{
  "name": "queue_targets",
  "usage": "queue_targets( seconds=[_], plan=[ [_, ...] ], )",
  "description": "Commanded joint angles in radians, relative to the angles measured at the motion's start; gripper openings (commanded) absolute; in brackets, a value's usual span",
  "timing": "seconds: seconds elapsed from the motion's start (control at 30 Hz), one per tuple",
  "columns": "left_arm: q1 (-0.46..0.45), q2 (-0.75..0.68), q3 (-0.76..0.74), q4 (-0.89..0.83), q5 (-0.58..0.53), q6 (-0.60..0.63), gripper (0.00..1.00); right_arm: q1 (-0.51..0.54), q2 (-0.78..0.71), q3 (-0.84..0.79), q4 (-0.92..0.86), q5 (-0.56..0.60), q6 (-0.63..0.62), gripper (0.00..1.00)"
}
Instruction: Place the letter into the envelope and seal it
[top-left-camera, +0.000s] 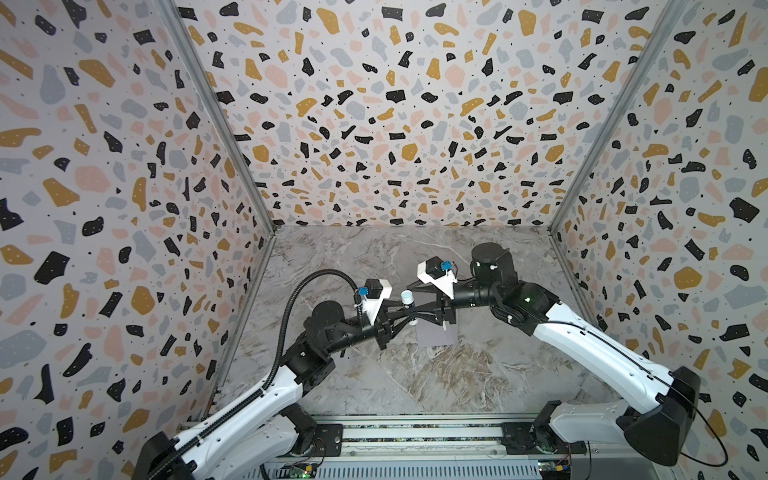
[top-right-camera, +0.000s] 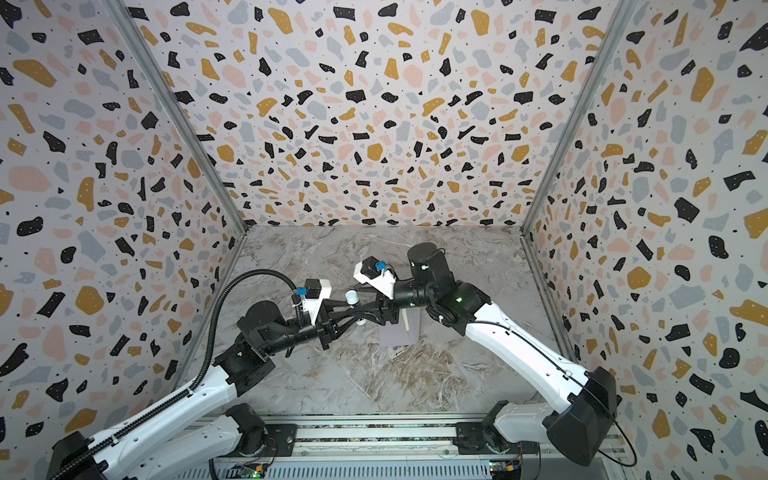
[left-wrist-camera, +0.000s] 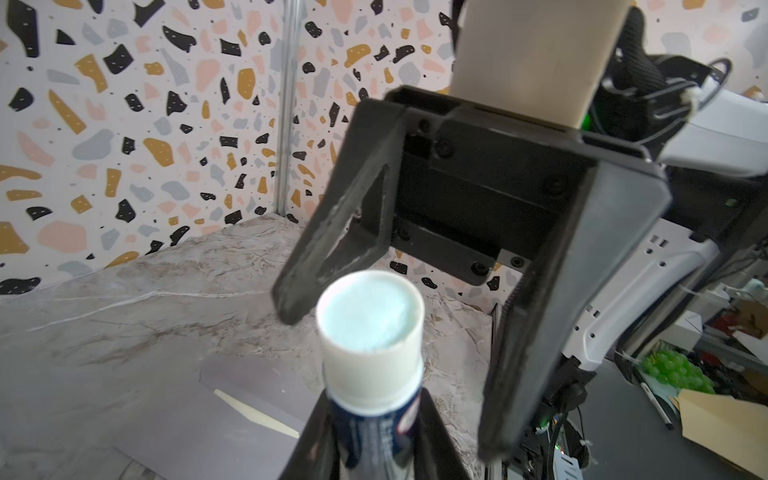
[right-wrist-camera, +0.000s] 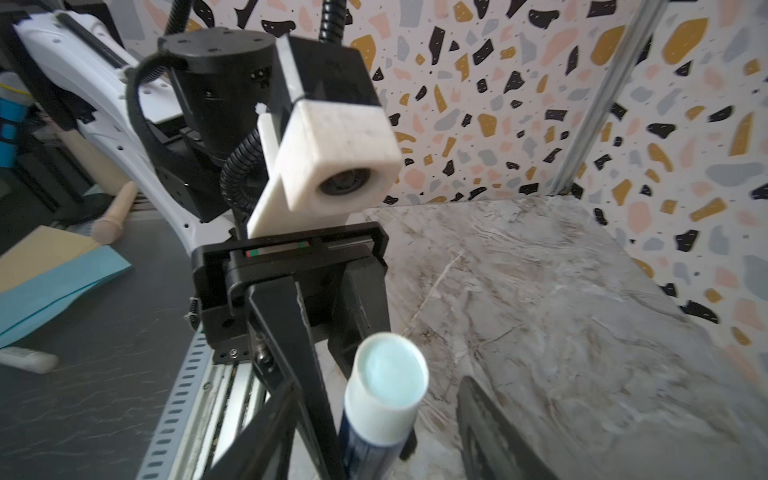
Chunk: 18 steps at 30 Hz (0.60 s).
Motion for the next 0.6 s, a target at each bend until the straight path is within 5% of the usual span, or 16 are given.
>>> queue_targets(
  seconds=[0.0,0.27,0.57],
  plan=[
    [0.001,-0.023,0.04,0.069,-0.174,-0.142,0.0,0.004,-0.162,-0.124,0.186,0.207,0.034,0.68],
    [-0.002,-0.016,0.041,0.145,-0.388,-0.467,0.0,0.074,-0.355,-0.522,0.692,0.473,0.004,0.79],
    [-0.054,0.008,0.05,0.175,-0.492,-0.615,0.0,0.185,-0.199,-0.648,1.173,0.73,-0.118,0.74]
  ],
)
